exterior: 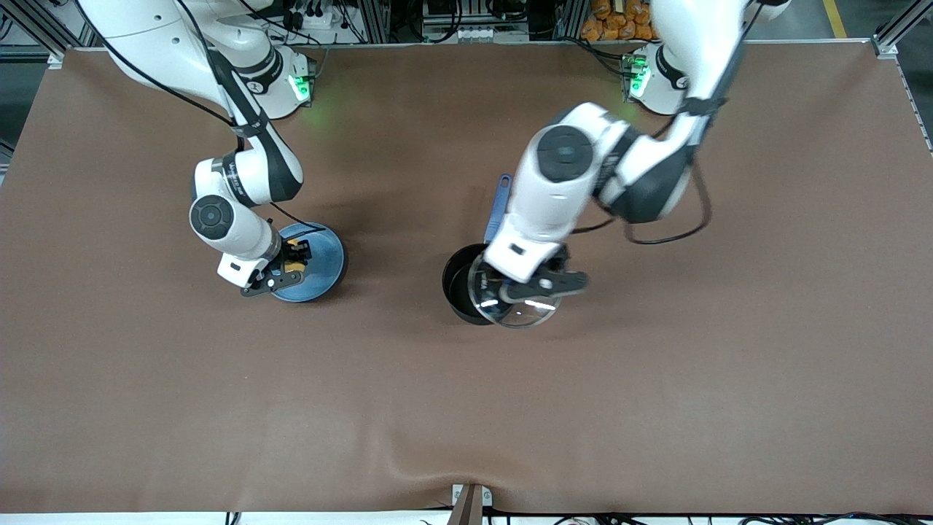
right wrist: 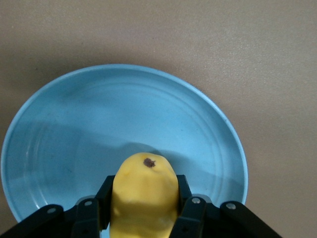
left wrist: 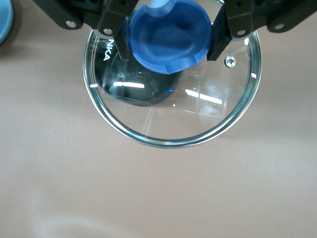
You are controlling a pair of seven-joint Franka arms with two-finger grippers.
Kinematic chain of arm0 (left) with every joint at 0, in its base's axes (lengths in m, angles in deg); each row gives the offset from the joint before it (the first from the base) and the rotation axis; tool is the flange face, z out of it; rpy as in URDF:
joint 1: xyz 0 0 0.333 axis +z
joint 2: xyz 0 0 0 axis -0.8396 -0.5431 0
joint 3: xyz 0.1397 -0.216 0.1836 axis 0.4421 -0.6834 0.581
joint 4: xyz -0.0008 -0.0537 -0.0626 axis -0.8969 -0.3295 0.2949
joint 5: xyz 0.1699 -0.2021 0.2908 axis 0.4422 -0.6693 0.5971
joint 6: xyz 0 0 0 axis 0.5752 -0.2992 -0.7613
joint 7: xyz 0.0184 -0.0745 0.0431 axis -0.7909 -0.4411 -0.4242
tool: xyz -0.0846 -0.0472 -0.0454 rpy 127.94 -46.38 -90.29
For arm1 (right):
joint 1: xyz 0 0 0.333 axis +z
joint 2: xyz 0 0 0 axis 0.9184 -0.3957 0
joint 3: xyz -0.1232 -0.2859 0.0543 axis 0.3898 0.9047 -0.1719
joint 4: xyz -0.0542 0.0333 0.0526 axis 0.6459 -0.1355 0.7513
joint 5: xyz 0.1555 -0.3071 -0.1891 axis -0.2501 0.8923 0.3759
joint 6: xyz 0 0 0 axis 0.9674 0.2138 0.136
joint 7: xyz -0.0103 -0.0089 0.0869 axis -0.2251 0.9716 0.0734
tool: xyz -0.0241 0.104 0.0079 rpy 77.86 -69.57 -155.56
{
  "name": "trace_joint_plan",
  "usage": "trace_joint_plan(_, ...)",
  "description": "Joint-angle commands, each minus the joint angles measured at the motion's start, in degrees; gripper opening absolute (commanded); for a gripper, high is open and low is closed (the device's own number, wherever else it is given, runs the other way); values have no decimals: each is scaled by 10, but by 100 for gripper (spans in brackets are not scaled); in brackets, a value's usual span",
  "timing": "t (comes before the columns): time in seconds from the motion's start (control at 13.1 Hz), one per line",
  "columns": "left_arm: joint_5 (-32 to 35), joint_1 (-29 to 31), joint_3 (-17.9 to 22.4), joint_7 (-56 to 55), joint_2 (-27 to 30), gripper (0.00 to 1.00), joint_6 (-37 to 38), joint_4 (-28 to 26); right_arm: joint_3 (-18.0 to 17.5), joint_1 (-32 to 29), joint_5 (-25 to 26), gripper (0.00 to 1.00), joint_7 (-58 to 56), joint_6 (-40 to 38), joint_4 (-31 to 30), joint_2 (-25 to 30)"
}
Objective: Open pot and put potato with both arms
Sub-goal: 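Set the lid down with the left gripper while the right gripper carries the potato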
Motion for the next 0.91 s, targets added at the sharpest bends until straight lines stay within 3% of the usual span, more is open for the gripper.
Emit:
trace_joint_plan(0.0, -25, 72, -5, 113, 36, 0, 61, -15, -2, 2, -12, 0, -16, -11, -8, 37)
trace_joint_plan(0.15, -22, 116, -4, 173, 41, 0, 87, -22, -1, 6, -12, 0, -13, -70, 25, 70)
trace_joint_plan(0.3, -10, 148, -1, 185, 30, 0, 80, -38, 2, 8, -12, 0, -11, -189, 110, 88)
trace_joint_plan(0.46, 47, 164, -2, 185, 3, 0, 68, -50, 5, 18, -13, 0, -6, -288, 204, 88)
trace_joint_plan(0.84, 60, 219, 1, 188, -35, 0, -36, -108, 7, 110, -11, 0, 130, -309, 288, 74)
